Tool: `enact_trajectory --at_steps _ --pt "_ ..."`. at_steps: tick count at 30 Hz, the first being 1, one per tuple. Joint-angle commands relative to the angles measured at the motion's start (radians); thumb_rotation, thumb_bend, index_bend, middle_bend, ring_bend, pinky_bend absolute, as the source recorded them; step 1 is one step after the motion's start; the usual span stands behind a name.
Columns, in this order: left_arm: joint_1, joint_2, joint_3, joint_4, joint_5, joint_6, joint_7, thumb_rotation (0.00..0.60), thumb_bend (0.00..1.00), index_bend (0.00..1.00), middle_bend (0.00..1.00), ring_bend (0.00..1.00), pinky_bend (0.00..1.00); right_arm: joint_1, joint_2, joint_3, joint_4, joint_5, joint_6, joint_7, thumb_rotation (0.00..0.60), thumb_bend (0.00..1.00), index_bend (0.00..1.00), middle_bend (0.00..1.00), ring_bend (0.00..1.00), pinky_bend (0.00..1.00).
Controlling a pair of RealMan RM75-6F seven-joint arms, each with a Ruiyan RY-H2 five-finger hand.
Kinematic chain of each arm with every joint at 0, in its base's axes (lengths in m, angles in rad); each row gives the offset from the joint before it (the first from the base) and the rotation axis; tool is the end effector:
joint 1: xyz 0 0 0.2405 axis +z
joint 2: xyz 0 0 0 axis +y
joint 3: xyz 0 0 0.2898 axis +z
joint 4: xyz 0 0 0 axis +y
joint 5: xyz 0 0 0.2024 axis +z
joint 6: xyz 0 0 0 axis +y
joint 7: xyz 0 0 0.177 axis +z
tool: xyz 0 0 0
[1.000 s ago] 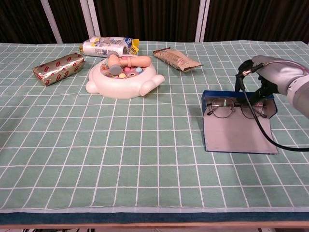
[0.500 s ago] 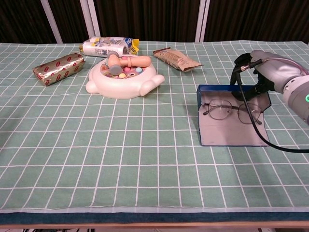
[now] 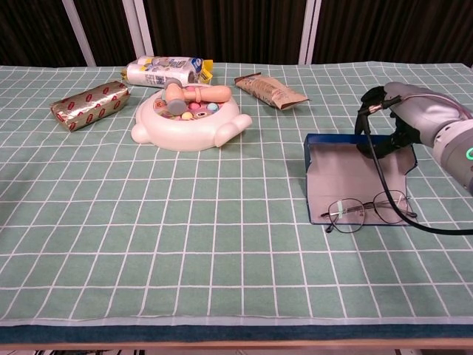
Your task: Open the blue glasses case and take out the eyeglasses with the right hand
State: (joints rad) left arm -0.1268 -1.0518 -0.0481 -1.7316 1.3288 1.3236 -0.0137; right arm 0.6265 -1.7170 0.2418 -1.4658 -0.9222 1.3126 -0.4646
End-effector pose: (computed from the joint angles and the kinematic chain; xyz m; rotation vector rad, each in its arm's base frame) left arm -0.3466 0.2240 0.1758 -1.3325 -1.1281 -0.8094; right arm -0.2016 -0.3790 -0.0143 1.3917 -1.0660 0.9460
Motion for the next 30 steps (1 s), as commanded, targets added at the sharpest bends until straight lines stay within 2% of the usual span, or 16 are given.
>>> enact_trajectory --at_steps 1,2,5,12,15,20,24,30 --pt "0.0 0.0 0.0 0.0 0.0 0.0 0.0 0.6 0.06 0.0 0.0 0.0 0.0 0.0 0.0 0.002 -0.001 0.015 -0.007 -0.03 0.6 0.35 0.35 0.07 0.0 0.2" --pt "0.0 0.0 0.0 0.0 0.0 0.0 0.0 0.6 0.06 0.0 0.0 0.0 0.0 0.0 0.001 0.004 -0.006 0.022 -0.008 -0.044 0.6 0.33 0.28 0.06 0.0 0.2" --pt "0.0 0.0 0.0 0.0 0.0 -0.001 0.001 0.6 0.06 0.0 0.0 0.0 0.0 0.0 0.004 0.008 -0.02 0.032 -0.007 -0.068 0.6 0.28 0.19 0.05 0.0 0.2" --pt "0.001 0.0 0.002 -0.001 0.005 0.003 0.003 0.6 0.06 0.0 0.0 0.0 0.0 -0.013 0.028 0.008 -0.077 0.028 0.009 -0.095 0.6 0.24 0.17 0.05 0.0 0.2" --pt "0.001 0.0 0.002 -0.001 0.008 0.005 0.005 0.6 0.06 0.0 0.0 0.0 0.0 -0.027 0.053 0.002 -0.125 0.023 0.018 -0.102 0.6 0.24 0.25 0.05 0.0 0.2" --pt "0.001 -0.002 0.004 -0.001 0.012 0.007 0.009 0.6 0.06 0.0 0.0 0.0 0.0 -0.057 0.104 -0.03 -0.211 -0.008 0.03 -0.102 0.6 0.24 0.46 0.12 0.0 0.2" --pt "0.002 -0.004 0.005 -0.001 0.015 0.01 0.014 0.6 0.06 0.0 0.0 0.0 0.0 -0.085 0.139 -0.066 -0.265 -0.027 0.035 -0.099 0.6 0.26 0.49 0.12 0.0 0.2" --pt "0.004 -0.006 0.006 -0.001 0.02 0.017 0.02 0.6 0.06 0.0 0.0 0.0 0.0 -0.111 0.154 -0.112 -0.288 -0.04 0.031 -0.109 0.6 0.28 0.51 0.13 0.0 0.2"
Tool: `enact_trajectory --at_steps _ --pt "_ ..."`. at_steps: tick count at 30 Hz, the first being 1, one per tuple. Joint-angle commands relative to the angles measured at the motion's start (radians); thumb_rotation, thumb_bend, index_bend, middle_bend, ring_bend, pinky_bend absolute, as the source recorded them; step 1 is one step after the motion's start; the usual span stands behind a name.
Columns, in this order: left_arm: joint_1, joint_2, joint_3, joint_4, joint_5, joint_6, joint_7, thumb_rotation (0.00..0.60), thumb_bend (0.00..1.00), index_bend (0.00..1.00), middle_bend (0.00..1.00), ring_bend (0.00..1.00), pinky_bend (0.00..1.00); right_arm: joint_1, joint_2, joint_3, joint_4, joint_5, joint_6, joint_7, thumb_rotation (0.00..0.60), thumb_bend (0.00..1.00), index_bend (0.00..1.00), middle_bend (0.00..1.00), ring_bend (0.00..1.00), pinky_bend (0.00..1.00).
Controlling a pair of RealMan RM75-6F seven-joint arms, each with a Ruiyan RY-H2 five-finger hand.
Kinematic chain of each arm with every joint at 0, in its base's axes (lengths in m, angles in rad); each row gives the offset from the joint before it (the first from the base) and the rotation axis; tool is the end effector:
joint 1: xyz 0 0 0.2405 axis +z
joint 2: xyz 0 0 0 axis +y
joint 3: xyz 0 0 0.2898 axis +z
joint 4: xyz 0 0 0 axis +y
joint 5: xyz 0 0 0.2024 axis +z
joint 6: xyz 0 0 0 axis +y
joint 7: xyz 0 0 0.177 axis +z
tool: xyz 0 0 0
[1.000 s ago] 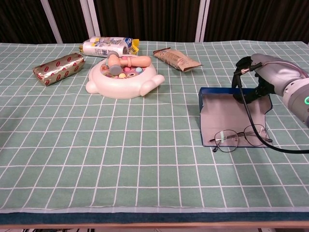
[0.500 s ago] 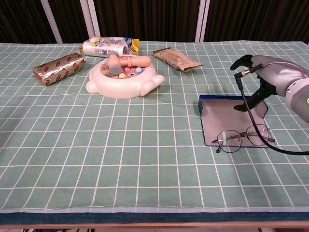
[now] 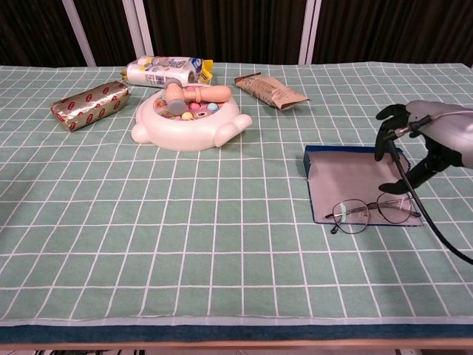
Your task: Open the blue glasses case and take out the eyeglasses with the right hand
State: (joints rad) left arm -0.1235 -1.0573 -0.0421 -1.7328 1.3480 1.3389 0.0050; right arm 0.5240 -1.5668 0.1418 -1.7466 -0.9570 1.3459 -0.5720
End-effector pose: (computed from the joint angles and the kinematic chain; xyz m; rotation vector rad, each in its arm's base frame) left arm -0.3435 0.2222 0.1741 -1.3499 -1.1053 -0.8108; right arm -0.2119 -0.3254 0.0089 1.5021 -1.0882 0.8527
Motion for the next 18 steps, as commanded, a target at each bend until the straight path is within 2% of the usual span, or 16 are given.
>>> enact_trajectory --at_steps 1,9,18 --pt "0.001 -0.001 0.0 0.0 0.001 0.002 0.002 0.6 0.06 0.0 0.0 0.0 0.0 -0.011 0.004 -0.017 -0.009 -0.008 -0.003 -0.003 0.6 0.29 0.51 0.13 0.0 0.2" --pt "0.001 -0.003 0.0 0.001 -0.001 0.003 0.006 0.6 0.06 0.0 0.0 0.0 0.0 -0.025 -0.014 -0.035 -0.003 -0.023 -0.009 -0.003 0.6 0.33 0.53 0.14 0.0 0.2" --pt "0.001 -0.001 -0.002 0.0 -0.007 -0.001 0.004 0.6 0.06 0.0 0.0 0.0 0.0 -0.029 -0.038 -0.027 0.028 -0.005 -0.026 -0.008 0.6 0.35 0.53 0.14 0.0 0.2"
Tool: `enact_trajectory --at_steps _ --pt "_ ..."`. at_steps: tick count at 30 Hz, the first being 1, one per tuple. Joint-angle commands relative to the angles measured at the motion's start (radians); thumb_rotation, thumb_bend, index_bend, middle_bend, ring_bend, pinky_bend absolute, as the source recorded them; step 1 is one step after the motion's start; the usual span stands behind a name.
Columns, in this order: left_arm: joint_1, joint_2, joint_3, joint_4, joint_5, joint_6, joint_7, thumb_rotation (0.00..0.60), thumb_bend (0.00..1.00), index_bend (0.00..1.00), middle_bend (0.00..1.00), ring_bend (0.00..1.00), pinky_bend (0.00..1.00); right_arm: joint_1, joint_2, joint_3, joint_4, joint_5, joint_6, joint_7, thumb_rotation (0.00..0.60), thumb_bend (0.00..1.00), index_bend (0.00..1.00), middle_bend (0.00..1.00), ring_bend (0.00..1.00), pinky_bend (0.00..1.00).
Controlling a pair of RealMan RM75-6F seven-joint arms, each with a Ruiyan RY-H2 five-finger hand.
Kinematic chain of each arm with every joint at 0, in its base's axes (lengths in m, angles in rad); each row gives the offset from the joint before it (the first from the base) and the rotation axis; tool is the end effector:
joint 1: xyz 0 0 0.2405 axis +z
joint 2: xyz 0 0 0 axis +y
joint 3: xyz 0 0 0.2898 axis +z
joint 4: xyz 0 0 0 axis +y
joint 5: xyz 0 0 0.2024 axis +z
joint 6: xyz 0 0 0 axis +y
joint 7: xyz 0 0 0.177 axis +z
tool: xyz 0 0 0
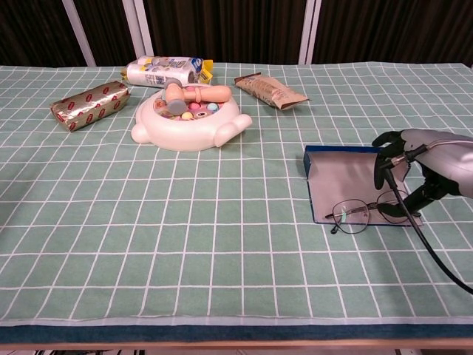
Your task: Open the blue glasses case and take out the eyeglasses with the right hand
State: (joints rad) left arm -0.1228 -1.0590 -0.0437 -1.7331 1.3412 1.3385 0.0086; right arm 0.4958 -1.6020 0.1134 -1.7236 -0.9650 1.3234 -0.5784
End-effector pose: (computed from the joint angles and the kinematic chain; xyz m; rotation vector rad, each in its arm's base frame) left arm -0.3444 0.2222 0.1740 -1.3441 -1.1069 -0.8070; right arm -0.2197 -0.3113 -0.0104 1.5354 -1.1231 0.8125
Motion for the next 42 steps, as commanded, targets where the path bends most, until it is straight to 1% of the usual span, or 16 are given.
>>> enact_trajectory --at_steps 1,8,30,42 --pt "0.0 0.0 0.0 0.0 0.0 -0.001 0.0 0.6 0.06 0.0 0.0 0.0 0.0 0.0 -0.005 0.004 0.008 0.004 -0.006 -0.002 0.6 0.36 0.53 0.14 0.0 0.2" --pt "-0.001 0.001 -0.001 -0.001 -0.002 -0.002 0.0 0.6 0.06 0.0 0.0 0.0 0.0 -0.004 -0.005 0.006 0.016 0.009 -0.016 -0.002 0.6 0.39 0.53 0.14 0.0 0.2" --pt "0.0 0.001 -0.001 0.0 -0.001 0.0 -0.002 0.6 0.06 0.0 0.0 0.0 0.0 -0.015 -0.041 0.007 0.063 -0.004 -0.042 0.015 0.6 0.4 0.53 0.14 0.0 0.2" --pt "0.001 0.002 -0.002 -0.002 -0.006 -0.002 -0.003 0.6 0.06 0.0 0.0 0.0 0.0 -0.022 -0.056 0.008 0.098 0.007 -0.06 0.018 0.6 0.4 0.53 0.14 0.0 0.2"
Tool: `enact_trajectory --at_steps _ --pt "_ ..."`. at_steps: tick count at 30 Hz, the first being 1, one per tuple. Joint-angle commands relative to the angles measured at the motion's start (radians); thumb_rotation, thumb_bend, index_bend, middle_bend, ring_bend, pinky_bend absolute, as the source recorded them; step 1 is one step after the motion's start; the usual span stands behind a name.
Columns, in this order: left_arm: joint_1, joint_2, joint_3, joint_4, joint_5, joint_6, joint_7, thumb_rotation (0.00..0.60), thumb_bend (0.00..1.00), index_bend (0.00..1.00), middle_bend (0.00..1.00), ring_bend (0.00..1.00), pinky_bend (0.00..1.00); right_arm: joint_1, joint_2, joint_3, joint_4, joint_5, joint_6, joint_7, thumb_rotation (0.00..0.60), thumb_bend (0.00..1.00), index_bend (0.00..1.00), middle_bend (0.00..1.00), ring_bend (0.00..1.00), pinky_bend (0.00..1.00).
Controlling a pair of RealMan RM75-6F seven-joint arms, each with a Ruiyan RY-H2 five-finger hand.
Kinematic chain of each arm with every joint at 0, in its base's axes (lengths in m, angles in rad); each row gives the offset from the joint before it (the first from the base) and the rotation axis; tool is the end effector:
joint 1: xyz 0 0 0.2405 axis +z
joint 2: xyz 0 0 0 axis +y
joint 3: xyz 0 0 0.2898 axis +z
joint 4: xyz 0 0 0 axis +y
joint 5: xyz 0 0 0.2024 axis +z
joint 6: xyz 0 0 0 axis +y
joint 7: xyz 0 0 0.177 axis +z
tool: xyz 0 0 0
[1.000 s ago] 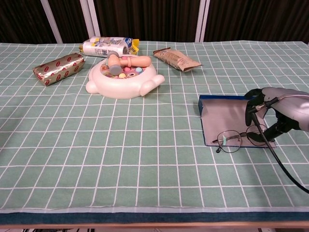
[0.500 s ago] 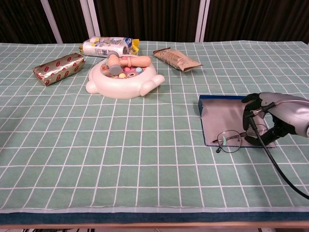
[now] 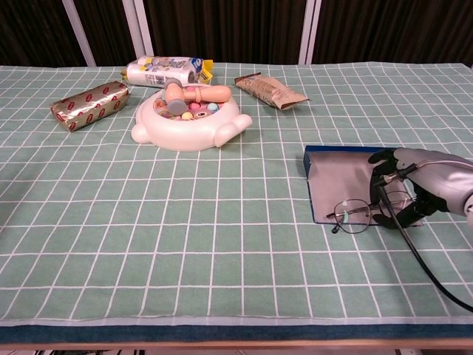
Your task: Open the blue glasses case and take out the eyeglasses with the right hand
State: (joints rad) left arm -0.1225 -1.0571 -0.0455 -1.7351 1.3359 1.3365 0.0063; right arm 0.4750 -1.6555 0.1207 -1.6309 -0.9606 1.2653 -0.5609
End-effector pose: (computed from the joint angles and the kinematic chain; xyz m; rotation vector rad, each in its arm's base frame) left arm -0.3450 0.2223 0.1747 -1.3384 -1.1116 -0.8064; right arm -0.2333 -0.3098 -0.0324 1.5441 -1.1559 0.7718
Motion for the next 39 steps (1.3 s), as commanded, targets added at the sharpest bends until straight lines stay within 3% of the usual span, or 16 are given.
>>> enact_trajectory --at_steps 1,17,28,39 --pt "0.0 0.0 0.0 0.0 -0.001 0.001 -0.001 0.6 0.06 0.0 0.0 0.0 0.0 -0.001 -0.003 0.001 0.008 0.004 -0.004 0.0 0.6 0.4 0.53 0.14 0.0 0.2" --pt "0.001 0.001 -0.001 0.0 0.0 0.001 -0.005 0.6 0.06 0.0 0.0 0.0 0.0 -0.007 -0.003 0.005 0.012 0.016 -0.015 -0.011 0.6 0.51 0.54 0.14 0.0 0.2" --pt "0.002 0.002 -0.003 0.0 -0.002 0.002 -0.011 0.6 0.06 0.0 0.0 0.0 0.0 -0.014 -0.005 -0.001 0.014 0.025 -0.019 -0.022 0.6 0.51 0.55 0.14 0.0 0.2" --pt "0.001 0.003 -0.004 -0.001 -0.004 0.001 -0.014 0.6 0.06 0.0 0.0 0.0 0.0 -0.017 -0.007 0.005 0.008 0.026 -0.021 -0.021 0.6 0.59 0.63 0.16 0.0 0.2"
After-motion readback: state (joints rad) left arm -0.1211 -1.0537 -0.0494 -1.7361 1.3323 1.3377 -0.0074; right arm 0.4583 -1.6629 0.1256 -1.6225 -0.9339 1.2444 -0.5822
